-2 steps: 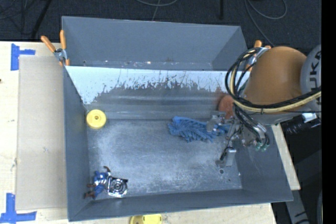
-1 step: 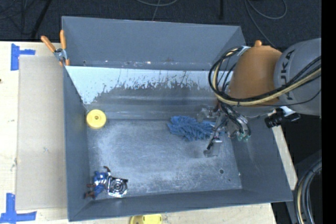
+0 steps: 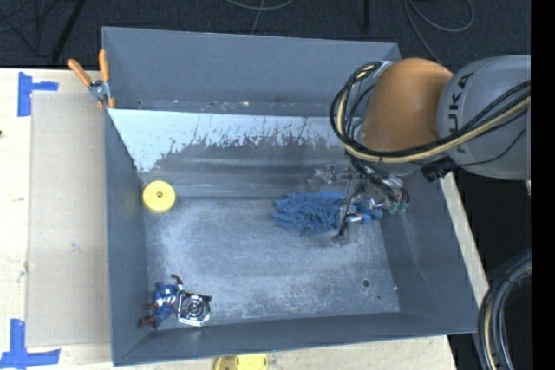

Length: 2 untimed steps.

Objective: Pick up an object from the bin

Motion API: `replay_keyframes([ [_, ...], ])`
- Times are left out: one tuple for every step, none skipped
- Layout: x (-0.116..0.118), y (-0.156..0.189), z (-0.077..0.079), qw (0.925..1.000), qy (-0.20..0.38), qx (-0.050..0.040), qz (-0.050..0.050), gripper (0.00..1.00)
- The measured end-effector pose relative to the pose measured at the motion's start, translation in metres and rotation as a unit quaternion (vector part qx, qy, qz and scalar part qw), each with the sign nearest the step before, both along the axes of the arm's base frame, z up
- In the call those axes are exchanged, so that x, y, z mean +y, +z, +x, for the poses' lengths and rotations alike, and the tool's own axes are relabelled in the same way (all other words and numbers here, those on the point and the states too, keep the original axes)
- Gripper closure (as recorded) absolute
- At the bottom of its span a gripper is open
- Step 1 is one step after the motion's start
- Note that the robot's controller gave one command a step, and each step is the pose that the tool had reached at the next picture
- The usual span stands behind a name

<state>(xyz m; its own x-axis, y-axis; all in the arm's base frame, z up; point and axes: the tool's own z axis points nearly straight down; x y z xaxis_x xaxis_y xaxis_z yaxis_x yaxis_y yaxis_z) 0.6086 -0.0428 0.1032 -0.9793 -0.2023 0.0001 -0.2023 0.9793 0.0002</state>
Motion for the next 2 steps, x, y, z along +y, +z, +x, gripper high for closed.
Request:
replay_keyframes([
  [0.001, 0.009, 0.004, 0.9866, -0.163, -0.0010, 0.000, 0.00],
  [0.001, -0.027, 0.011, 0.9969, -0.079, -0.0006, 0.000, 0.00],
])
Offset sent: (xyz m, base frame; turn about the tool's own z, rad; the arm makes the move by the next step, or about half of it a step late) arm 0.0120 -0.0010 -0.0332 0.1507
